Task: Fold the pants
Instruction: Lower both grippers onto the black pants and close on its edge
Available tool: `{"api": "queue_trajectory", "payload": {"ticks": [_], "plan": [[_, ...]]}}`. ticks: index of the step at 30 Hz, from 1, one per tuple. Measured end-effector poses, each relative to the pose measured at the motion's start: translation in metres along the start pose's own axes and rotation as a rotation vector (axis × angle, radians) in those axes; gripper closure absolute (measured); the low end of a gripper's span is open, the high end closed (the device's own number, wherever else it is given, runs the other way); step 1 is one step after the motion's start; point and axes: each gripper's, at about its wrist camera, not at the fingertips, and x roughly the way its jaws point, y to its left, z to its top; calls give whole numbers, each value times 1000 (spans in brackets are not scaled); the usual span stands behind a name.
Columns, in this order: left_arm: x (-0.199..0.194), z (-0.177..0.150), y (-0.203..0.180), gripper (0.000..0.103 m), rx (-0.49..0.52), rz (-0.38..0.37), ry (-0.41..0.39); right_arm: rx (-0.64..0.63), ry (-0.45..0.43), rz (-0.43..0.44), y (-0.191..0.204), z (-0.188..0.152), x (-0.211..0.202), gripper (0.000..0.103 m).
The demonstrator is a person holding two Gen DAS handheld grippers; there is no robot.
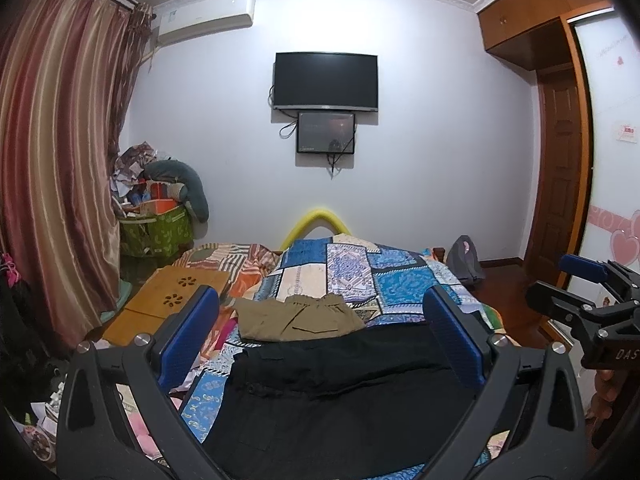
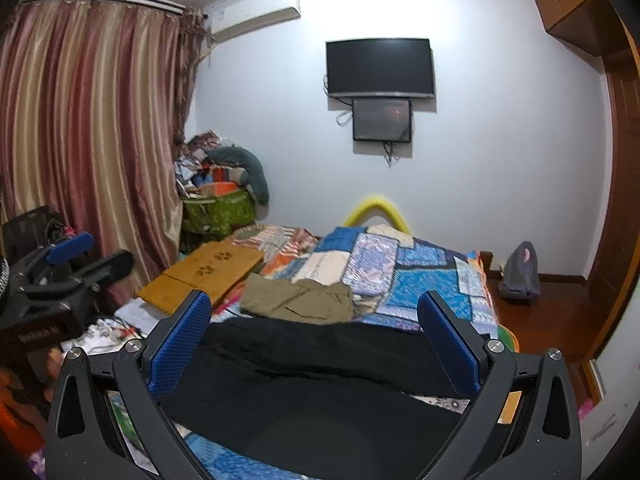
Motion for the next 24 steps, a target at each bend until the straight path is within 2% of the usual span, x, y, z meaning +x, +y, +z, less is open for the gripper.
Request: {"api": "queue_trajectory", "payload": {"ticks": [3, 7, 13, 15, 20, 24], "plan": [[22, -4, 11, 0, -7, 11, 29, 22, 62, -21, -21, -11, 24, 0], [64, -13, 30, 0, -19, 11, 120, 53, 119, -28, -42, -24, 48, 0], [137, -33, 65, 0, -22, 104, 243, 80, 194, -60, -72, -40, 88, 0], [163, -42, 80, 0, -30, 111, 287, 85, 209, -76, -82, -41, 100, 0], [230, -66, 115, 0, -39, 129, 411, 60, 239, -111, -104, -48, 140, 1], [281, -85, 139, 0, -51, 150, 484, -26, 282, -118, -113, -54, 173, 1]]}}
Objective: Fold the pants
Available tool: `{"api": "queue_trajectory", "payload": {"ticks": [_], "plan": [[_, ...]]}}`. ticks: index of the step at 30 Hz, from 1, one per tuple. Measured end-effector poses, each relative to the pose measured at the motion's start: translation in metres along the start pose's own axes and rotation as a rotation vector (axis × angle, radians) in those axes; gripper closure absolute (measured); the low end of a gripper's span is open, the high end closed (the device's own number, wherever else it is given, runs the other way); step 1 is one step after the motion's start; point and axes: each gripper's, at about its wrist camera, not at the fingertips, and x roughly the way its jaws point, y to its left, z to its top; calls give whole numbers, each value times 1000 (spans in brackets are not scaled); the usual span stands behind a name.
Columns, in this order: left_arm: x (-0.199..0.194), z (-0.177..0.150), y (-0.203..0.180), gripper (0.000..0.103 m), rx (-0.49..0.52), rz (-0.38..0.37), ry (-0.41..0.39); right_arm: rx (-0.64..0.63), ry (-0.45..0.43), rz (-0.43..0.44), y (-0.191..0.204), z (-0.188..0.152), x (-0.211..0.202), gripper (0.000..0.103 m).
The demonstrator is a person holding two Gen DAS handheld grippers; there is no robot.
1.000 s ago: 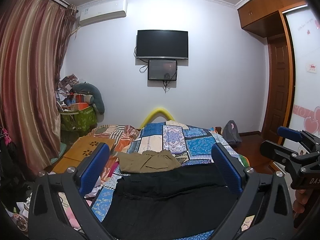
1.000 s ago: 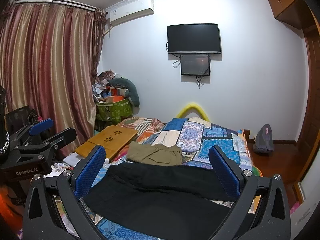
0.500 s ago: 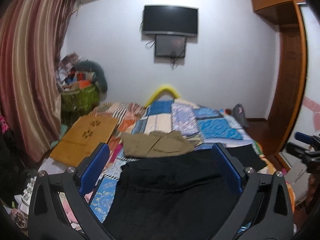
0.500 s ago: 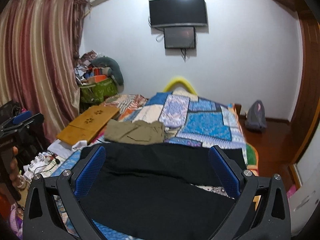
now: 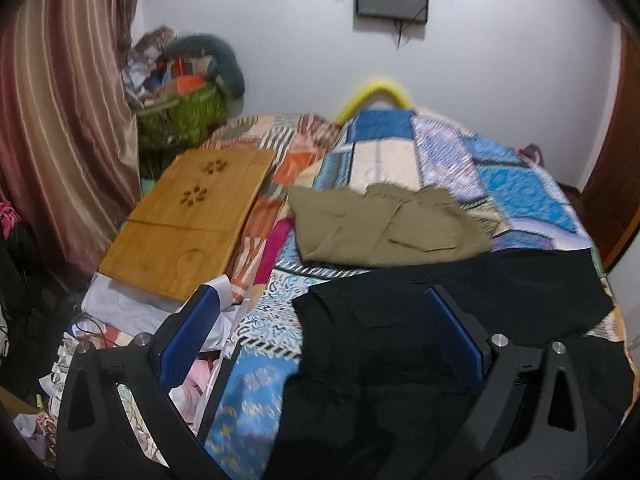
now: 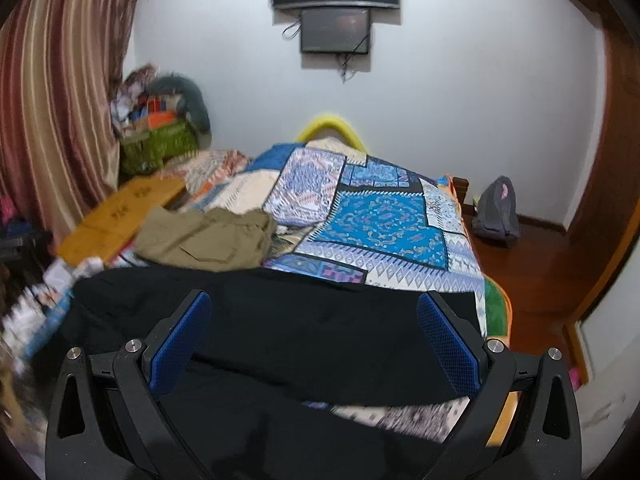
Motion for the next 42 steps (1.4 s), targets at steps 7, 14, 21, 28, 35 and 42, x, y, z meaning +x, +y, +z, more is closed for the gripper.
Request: {"api": "queue_trajectory", "payload": {"ticks": [7, 14, 21, 28, 35, 42], "plan": [[93, 5, 17, 12, -7, -17, 154, -67, 122, 34, -8, 4, 66, 1], [170, -5, 27, 21, -17, -49, 346, -62, 244, 94, -18, 6, 132, 2], [221, -23, 36, 21, -49, -127, 522, -76, 357, 179, -22, 4, 185, 9], [229, -22, 24, 48, 1, -159, 504, -164, 408, 197, -9, 3, 217, 33], [219, -14, 6, 83, 91, -152, 490, -203, 383, 223, 0, 1, 206, 82], [191, 6, 1, 87, 168, -79, 394, -208, 356, 211, 1, 8, 207, 97]]}}
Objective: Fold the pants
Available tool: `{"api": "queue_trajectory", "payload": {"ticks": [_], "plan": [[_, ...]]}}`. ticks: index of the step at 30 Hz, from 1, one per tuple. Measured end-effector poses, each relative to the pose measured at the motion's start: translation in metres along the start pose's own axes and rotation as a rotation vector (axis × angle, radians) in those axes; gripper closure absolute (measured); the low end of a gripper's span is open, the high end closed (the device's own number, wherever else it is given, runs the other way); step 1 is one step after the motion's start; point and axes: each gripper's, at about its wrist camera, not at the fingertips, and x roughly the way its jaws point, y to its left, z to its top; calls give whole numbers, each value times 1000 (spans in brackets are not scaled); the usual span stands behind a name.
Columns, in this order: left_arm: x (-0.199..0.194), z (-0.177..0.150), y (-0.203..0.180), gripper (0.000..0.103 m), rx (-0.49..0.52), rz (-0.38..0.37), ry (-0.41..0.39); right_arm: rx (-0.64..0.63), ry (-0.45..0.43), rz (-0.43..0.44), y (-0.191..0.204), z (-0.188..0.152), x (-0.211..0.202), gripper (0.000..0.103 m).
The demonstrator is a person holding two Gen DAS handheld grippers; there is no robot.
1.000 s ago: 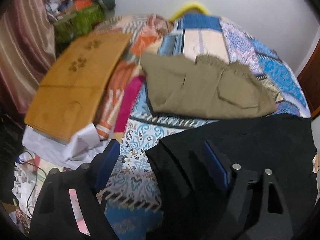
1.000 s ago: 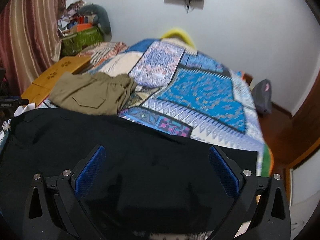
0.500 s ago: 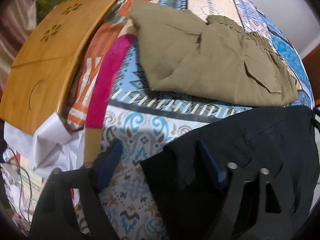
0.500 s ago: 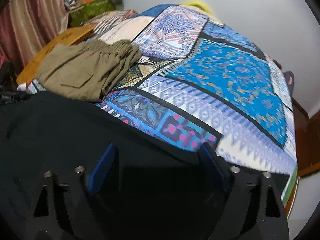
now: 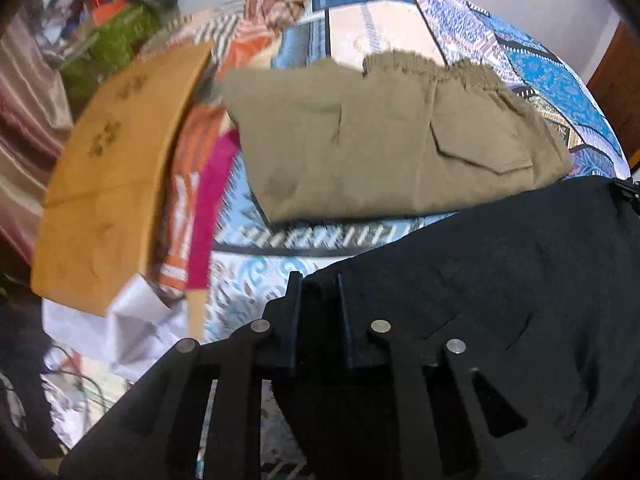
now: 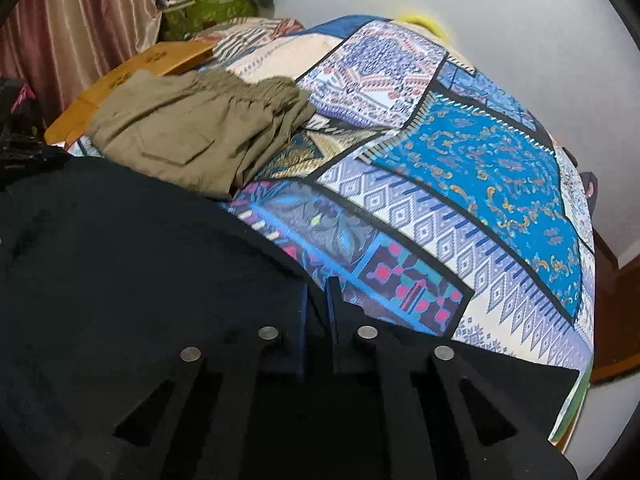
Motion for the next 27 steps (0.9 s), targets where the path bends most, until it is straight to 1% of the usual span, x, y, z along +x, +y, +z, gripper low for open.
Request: {"api": "queue_trajectory", "payload": {"ticks": [4, 8, 11, 14, 18, 22, 27], "plan": [[-20, 23, -1, 88, 19, 44, -70, 31, -58, -33, -4, 12, -9, 98], [-42, 45, -5, 89, 13, 50, -132, 68, -107, -50, -8, 21, -28, 99], [-65, 48, -10, 90, 24, 41, -183, 72, -137, -49, -7, 18, -52, 99], [-91, 38, -16, 90, 42, 37, -237, 72, -168, -42, -3, 8, -79, 99], [-129, 13, -21, 90, 58, 33, -303, 78, -202, -23, 8, -12, -115, 99], [-165, -13, -25, 90, 53, 19, -342, 84, -230, -10, 23, -34, -149, 99], [-206, -56, -31, 91, 68, 16, -385, 110, -256, 17, 38, -64, -185, 99]]}}
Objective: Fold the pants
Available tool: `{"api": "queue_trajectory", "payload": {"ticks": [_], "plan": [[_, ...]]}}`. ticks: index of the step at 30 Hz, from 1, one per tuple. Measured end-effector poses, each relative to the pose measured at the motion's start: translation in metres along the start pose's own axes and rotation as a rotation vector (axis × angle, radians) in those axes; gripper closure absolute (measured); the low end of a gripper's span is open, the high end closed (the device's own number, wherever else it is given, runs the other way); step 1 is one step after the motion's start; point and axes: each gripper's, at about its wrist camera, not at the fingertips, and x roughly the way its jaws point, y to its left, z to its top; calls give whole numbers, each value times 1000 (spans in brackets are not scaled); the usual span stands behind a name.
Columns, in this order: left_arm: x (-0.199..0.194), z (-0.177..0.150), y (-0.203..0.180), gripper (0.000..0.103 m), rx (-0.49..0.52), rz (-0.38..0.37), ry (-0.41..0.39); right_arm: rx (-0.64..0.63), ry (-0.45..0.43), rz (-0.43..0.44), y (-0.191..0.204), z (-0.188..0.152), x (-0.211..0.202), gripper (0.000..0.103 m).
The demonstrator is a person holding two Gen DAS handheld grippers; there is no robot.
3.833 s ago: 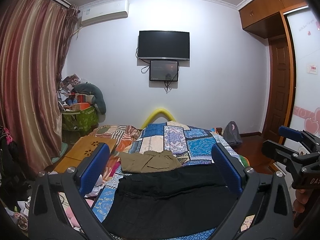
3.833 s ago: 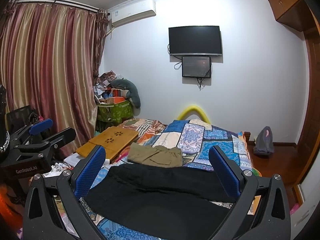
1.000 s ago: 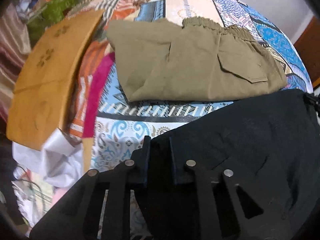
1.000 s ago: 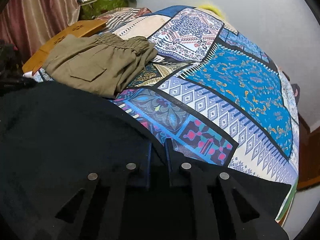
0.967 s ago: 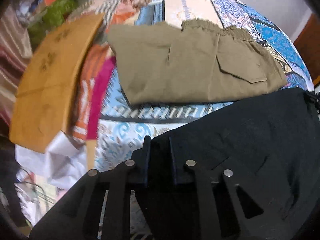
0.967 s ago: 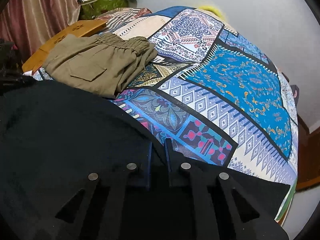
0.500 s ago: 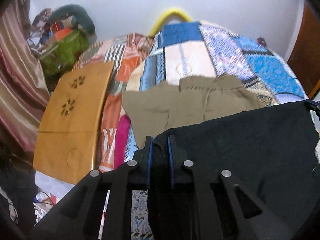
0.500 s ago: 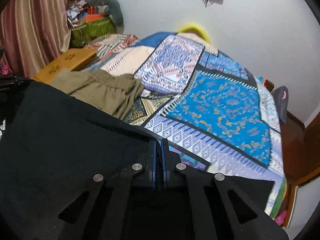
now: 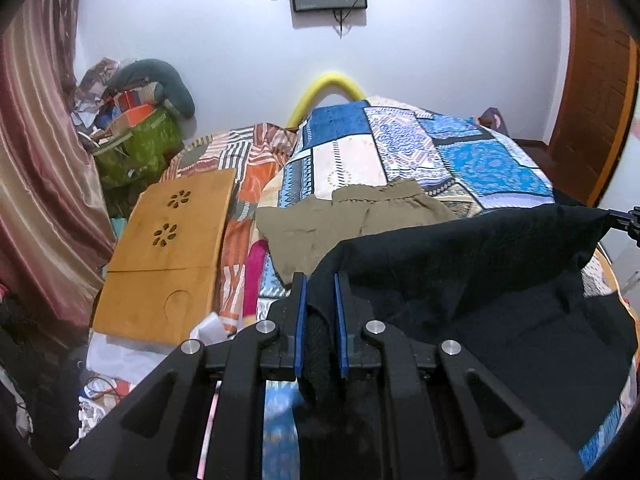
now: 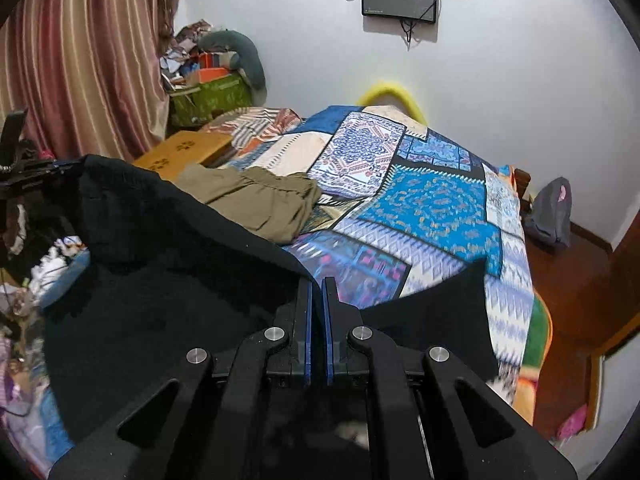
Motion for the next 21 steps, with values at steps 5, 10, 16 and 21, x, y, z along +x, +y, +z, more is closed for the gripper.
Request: {"api": "queue_trajectory", "payload": {"ticks": [5, 10, 16, 21], "plan": [[-43, -41, -7, 91, 21, 12, -15, 10, -12, 34, 18, -28, -38, 99], [-70, -87, -13, 91, 26, 16, -9, 17, -6, 69, 37, -57, -59, 99], [-80, -146, -20, 91, 32, 12, 43, 43, 38, 98, 56, -104, -66, 99], [-69, -188, -26, 91, 54, 41, 113, 70, 93, 124, 71, -137, -62, 99]]}}
